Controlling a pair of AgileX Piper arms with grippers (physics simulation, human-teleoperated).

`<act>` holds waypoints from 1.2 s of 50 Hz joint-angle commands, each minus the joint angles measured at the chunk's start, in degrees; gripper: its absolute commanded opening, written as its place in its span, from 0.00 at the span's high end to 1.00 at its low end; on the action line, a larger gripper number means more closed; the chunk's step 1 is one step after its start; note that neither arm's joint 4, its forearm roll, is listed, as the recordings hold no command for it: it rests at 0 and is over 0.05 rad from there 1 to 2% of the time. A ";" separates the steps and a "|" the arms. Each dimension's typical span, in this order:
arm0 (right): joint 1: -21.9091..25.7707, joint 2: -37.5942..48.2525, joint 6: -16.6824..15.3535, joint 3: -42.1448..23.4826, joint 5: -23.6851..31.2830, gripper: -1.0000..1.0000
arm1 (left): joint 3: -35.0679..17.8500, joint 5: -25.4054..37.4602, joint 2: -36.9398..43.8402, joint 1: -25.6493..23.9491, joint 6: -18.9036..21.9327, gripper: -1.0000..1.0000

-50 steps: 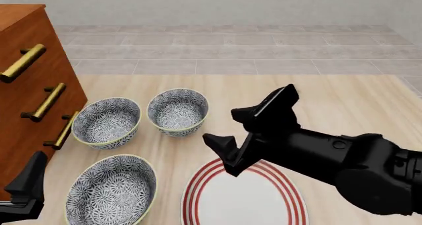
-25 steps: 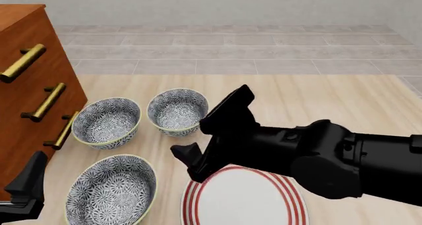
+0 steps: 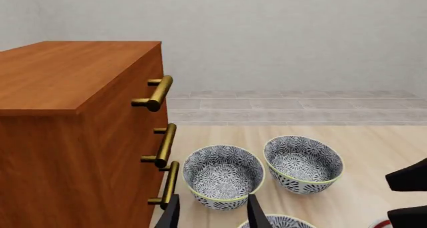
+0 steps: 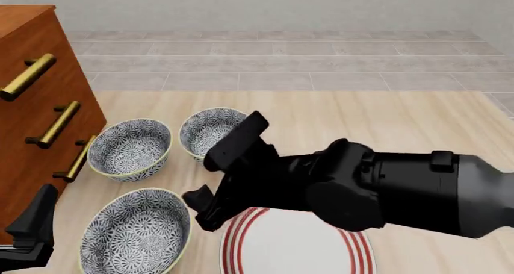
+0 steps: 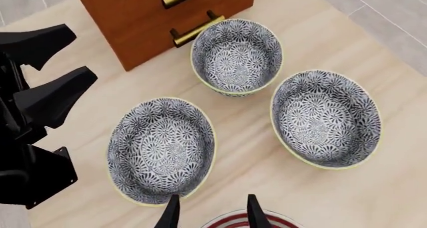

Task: Put the bowl at the front on the plate.

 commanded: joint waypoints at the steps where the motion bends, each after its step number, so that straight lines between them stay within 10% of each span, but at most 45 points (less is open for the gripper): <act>1: 0.26 3.98 1.07 -4.53 2.77 0.00 | 0.00 0.00 0.00 0.00 0.00 0.00; 60: 1.66 19.86 2.59 -14.21 2.85 0.00 | 0.00 0.00 0.00 0.00 0.00 0.00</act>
